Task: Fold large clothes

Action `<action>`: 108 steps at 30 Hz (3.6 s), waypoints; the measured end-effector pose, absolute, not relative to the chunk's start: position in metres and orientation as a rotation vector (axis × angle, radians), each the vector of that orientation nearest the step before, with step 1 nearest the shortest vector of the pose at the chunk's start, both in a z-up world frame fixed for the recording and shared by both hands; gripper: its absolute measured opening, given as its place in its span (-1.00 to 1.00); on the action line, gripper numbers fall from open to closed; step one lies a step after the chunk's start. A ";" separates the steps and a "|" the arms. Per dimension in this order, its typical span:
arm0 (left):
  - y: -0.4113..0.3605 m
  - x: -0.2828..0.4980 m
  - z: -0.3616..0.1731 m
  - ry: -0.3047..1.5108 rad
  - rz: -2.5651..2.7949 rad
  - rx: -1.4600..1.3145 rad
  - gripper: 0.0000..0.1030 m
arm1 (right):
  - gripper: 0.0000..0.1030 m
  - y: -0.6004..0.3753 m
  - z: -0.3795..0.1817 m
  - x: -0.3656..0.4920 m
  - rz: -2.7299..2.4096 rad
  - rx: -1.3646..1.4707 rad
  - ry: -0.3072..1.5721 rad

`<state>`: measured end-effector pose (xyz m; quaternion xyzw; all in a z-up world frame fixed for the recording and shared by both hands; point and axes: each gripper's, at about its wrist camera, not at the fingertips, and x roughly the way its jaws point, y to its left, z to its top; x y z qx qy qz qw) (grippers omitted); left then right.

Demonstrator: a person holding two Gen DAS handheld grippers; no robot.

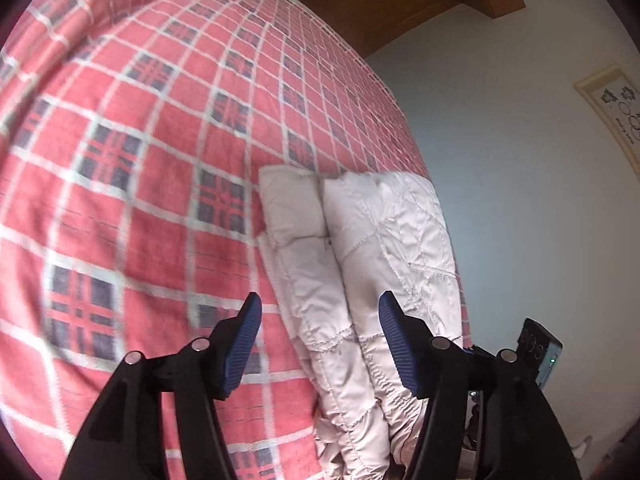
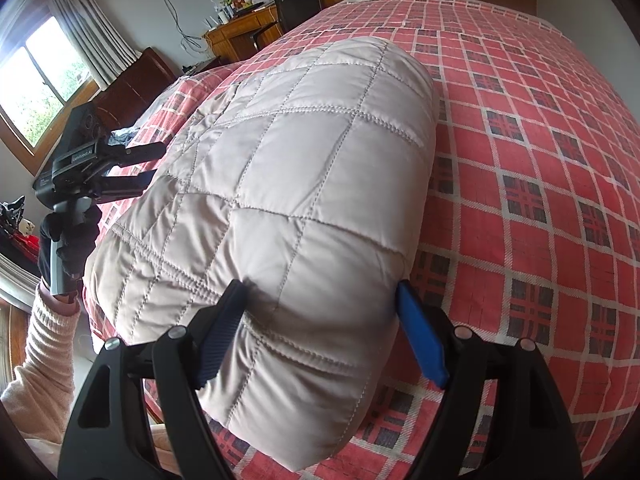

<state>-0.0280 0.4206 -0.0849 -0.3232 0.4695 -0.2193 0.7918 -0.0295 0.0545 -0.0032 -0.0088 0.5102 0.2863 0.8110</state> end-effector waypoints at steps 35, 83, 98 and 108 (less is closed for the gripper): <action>0.392 -0.016 -0.100 1.040 -0.561 -0.682 0.37 | 0.50 0.041 -0.003 -0.022 0.602 0.022 1.103; 0.403 -0.061 -0.117 0.935 -0.757 -0.722 0.92 | 0.72 -0.003 -0.046 0.040 0.833 0.469 1.246; 0.355 -0.066 -0.109 0.927 -0.817 -0.671 0.66 | 0.37 0.007 -0.060 0.046 0.880 0.490 1.212; 0.308 -0.058 -0.080 0.899 -0.880 -0.683 -0.02 | -0.04 -0.039 -0.017 0.040 0.867 0.485 1.113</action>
